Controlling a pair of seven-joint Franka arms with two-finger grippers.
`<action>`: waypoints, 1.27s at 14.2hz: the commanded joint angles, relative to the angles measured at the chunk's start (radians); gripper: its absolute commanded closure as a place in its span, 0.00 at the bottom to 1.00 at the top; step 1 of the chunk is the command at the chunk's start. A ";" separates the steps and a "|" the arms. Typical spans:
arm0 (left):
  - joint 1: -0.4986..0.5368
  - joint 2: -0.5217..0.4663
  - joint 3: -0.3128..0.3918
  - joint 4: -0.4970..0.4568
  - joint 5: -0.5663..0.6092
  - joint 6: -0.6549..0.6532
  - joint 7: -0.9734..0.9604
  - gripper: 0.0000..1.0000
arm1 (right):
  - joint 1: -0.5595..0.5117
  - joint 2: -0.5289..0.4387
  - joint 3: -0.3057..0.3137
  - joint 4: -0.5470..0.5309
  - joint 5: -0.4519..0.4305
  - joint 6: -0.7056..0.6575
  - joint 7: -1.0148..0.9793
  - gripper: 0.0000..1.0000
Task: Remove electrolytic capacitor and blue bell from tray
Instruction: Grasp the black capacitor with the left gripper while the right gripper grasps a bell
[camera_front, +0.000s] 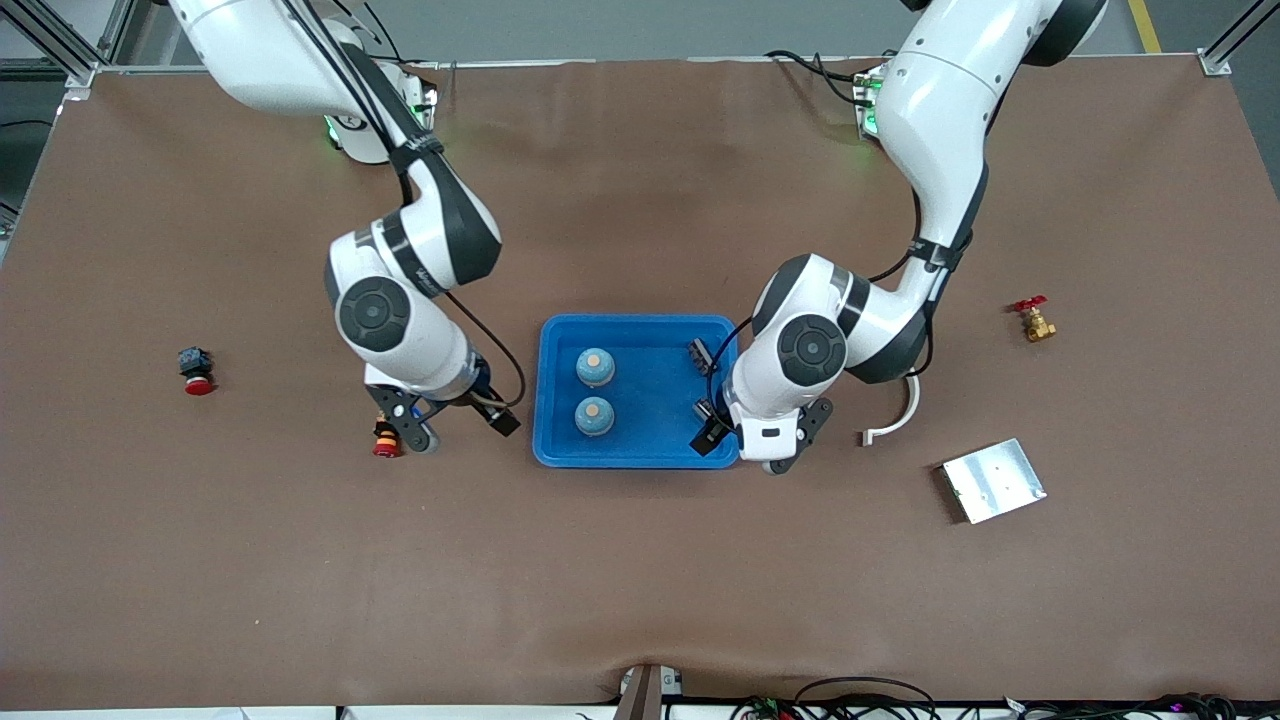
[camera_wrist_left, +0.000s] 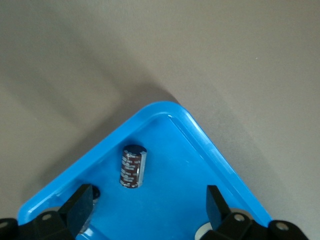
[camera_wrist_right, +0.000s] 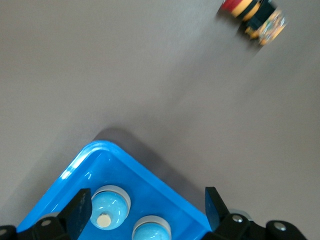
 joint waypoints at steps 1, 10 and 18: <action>-0.019 0.025 0.009 0.029 -0.017 0.014 -0.042 0.00 | 0.040 0.075 -0.009 0.082 -0.017 -0.003 0.085 0.00; -0.047 0.069 0.017 0.024 -0.006 0.044 -0.025 0.00 | 0.109 0.201 -0.016 0.142 -0.071 0.082 0.244 0.00; -0.047 0.106 0.019 0.024 -0.005 0.069 -0.028 0.00 | 0.141 0.285 -0.017 0.183 -0.077 0.152 0.349 0.00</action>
